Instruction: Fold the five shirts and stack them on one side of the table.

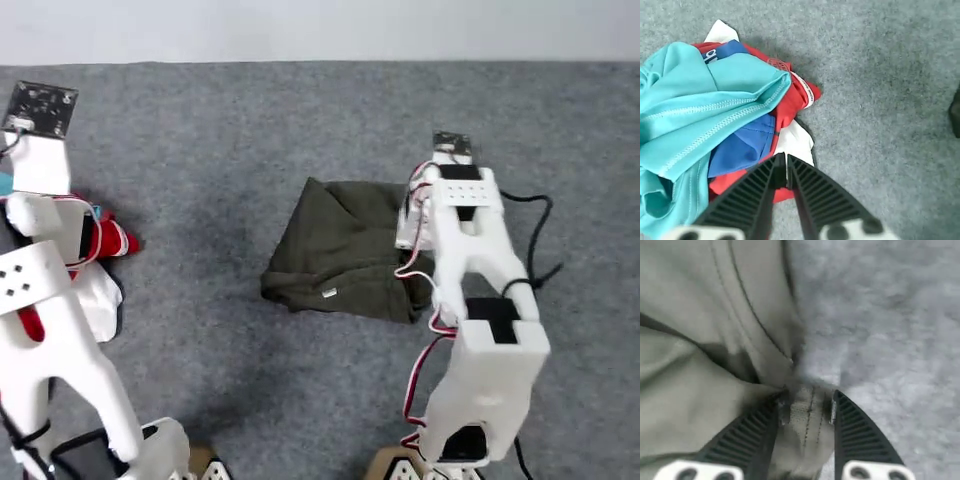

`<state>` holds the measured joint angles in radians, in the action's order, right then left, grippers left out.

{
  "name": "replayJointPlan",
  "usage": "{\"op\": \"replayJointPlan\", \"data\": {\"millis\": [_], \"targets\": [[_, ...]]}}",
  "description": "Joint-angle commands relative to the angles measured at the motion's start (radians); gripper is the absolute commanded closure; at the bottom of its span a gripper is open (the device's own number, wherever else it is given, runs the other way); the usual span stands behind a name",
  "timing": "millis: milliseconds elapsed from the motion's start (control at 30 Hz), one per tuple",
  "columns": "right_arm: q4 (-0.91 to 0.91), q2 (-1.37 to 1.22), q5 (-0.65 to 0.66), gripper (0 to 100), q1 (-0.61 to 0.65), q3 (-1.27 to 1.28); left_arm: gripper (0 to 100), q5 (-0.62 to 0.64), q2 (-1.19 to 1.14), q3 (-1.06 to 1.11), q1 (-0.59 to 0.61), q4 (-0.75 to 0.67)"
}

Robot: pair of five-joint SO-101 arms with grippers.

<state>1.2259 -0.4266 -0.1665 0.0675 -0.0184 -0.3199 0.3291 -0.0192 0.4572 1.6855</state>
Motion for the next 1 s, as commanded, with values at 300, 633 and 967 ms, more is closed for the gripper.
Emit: {"op": "replayJointPlan", "data": {"millis": [300, 633, 967], "targets": [[0.013, -0.084, -0.014, 85.5, 0.042, -0.095, 99, -0.008, 0.026, 0.028, 0.003, -0.069], [0.122, -0.022, -0.005, 98.7, 0.045, -0.180, 99, -0.008, 0.026, 0.028, 0.003, -0.069], [0.125, 0.110, 0.137, 98.8, 0.088, -0.321, 99, -0.008, 0.026, 0.028, 0.003, -0.069]]}}
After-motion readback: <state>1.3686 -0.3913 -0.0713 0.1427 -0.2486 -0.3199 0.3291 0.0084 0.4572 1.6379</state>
